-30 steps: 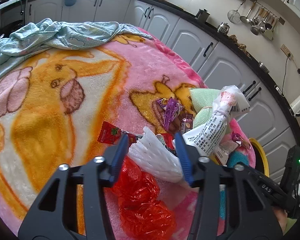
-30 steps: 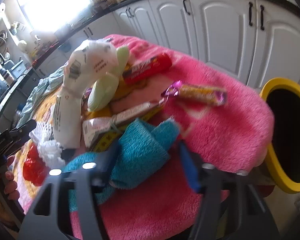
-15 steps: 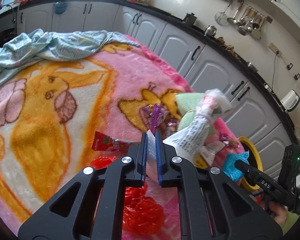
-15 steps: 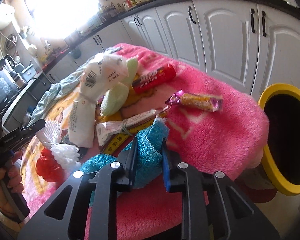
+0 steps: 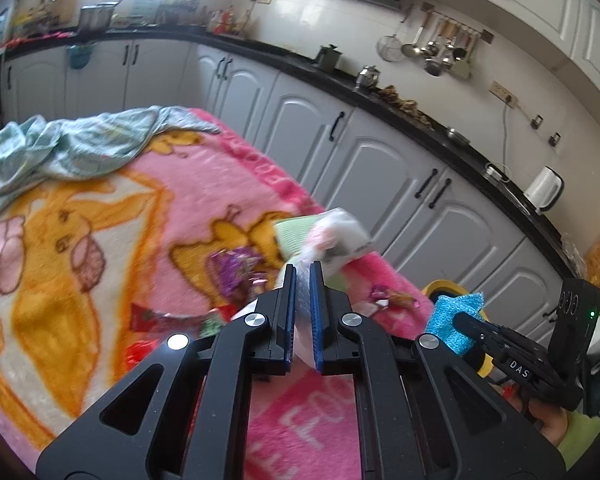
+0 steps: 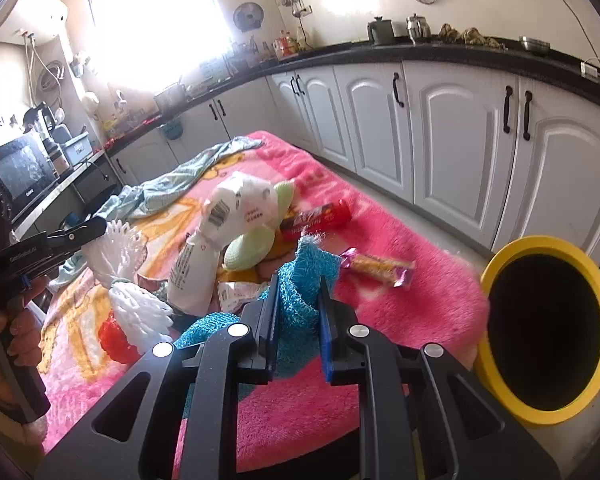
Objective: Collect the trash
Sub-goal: 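Carry the blue cloth with the right tool over the bin and release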
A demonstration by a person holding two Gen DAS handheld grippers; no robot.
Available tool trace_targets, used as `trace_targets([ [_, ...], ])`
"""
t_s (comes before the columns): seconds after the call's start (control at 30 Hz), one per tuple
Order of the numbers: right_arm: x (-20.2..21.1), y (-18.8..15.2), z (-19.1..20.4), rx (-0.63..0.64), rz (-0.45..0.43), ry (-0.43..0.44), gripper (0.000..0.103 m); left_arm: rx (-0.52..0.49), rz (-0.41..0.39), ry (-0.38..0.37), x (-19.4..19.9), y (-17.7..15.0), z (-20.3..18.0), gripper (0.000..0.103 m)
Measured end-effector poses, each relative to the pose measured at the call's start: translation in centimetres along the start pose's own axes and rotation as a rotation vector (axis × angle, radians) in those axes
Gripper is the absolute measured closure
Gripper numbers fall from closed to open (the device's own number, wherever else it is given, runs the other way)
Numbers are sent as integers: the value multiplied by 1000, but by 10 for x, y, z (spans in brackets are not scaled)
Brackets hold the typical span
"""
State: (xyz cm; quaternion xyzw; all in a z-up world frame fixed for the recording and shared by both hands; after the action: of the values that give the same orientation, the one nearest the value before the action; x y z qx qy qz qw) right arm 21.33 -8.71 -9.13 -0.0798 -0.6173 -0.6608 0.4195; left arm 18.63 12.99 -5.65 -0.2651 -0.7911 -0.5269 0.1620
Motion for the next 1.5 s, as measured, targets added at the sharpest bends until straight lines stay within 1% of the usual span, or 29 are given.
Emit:
trace_targets([
  [0.2, 25, 15, -20, -5, -50, -24, 87, -52, -6, -32, -10, 10, -38, 100],
  [0.3, 37, 24, -38, -18, -77, -44, 87, -76, -7, -50, -19, 16, -60, 100],
  [0.57, 68, 41, -95, -64, -145, -118, 87, -127, -1, -111, -49, 25, -118, 100],
  [0.77, 83, 46, -137, -114, -180, -175, 87, -171, 8, -152, -76, 25, -166, 100],
  [0.9, 90, 49, -164, -131, -201, -233, 87, -196, 11, -171, -96, 24, -197, 100],
  [1.0, 93, 48, -187, -138, -210, -292, 87, -208, 14, -179, -110, 22, -213, 100],
  [1.27, 91, 36, -243, -168, -207, -426, 87, -235, 42, -194, -164, 2, -257, 100],
  [1.33, 91, 30, -259, -186, -204, -459, 87, -260, 48, -197, -176, -3, -270, 100],
  [1.4, 89, 27, -271, -202, -198, -474, 87, -281, 50, -197, -185, -8, -278, 99],
  [1.43, 88, 24, -277, -214, -194, -483, 84, -284, 56, -200, -191, -12, -282, 99],
  [1.5, 84, 19, -289, -239, -183, -490, 83, -286, 67, -200, -201, -17, -287, 99],
])
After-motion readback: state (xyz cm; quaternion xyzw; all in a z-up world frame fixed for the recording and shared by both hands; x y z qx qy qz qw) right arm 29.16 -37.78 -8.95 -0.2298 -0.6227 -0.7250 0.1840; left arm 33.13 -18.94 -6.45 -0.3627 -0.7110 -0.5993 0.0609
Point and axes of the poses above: each gripper's, at about its wrist camera, not at the fingertips, and x roughly against the way its jaws point, z to its left, y to its top, the point moved 10 cm from there along -x, roughly the way its jaws point, and after that the axes turned 5 degrees about -y, right-handed, at the moved point
